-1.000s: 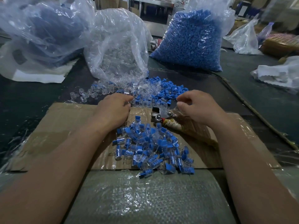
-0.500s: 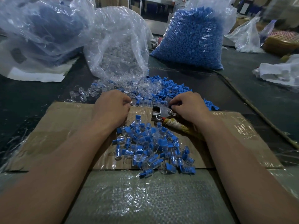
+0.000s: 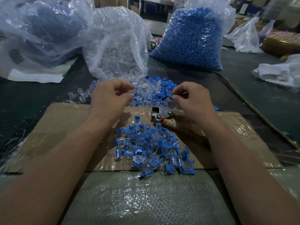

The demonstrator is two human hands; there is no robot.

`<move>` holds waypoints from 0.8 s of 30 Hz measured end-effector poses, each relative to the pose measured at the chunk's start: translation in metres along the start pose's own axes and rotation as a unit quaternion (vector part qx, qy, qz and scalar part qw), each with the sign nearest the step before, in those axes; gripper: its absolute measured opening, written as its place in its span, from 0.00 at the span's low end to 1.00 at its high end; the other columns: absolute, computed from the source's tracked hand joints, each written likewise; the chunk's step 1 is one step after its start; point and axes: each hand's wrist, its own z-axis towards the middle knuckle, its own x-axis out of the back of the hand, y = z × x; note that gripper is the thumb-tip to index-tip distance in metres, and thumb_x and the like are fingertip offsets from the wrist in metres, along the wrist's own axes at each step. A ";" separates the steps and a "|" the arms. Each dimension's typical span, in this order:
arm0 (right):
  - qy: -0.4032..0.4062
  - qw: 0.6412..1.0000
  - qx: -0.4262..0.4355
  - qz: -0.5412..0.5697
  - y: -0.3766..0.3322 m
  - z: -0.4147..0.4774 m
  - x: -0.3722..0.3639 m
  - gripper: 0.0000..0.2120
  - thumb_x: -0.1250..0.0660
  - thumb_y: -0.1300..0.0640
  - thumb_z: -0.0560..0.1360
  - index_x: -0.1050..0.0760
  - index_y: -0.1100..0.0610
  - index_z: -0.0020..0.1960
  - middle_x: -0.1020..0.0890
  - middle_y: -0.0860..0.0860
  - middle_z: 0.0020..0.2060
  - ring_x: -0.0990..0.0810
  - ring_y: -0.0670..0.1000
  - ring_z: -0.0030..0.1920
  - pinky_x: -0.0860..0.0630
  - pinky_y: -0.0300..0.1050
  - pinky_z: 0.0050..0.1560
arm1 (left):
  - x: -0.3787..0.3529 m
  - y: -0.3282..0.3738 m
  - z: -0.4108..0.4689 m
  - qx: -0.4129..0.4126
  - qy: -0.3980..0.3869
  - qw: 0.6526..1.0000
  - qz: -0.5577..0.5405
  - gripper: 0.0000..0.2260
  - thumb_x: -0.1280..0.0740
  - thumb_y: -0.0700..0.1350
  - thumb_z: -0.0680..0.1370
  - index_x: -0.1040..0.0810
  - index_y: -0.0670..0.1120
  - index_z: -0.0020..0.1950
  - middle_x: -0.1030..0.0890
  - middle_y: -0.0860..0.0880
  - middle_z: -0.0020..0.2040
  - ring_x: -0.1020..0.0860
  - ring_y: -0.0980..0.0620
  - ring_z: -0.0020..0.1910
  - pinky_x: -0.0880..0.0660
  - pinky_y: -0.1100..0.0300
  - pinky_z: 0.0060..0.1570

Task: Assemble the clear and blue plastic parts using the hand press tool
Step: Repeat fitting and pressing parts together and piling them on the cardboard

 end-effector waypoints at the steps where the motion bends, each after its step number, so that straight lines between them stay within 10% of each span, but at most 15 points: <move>1: 0.002 1.000 0.007 0.019 -0.006 -0.003 0.000 0.08 0.31 0.60 0.73 0.27 0.50 0.40 0.26 0.41 0.36 0.27 0.38 0.36 0.33 0.22 0.36 | 0.000 0.001 -0.001 0.006 0.000 1.000 -0.020 0.09 0.31 0.35 0.73 0.21 0.49 0.46 0.21 0.51 0.40 0.21 0.55 0.40 0.22 0.63 0.40; 24: 0.051 0.977 0.101 0.178 -0.043 -0.030 -0.010 0.09 0.29 0.66 0.69 0.23 0.53 0.39 0.23 0.39 0.32 0.23 0.38 0.36 0.27 0.28 0.37 | -0.012 0.013 -0.015 0.007 -0.094 0.983 -0.158 0.08 0.32 0.33 0.73 0.25 0.46 0.42 0.18 0.47 0.34 0.18 0.53 0.32 0.22 0.64 0.33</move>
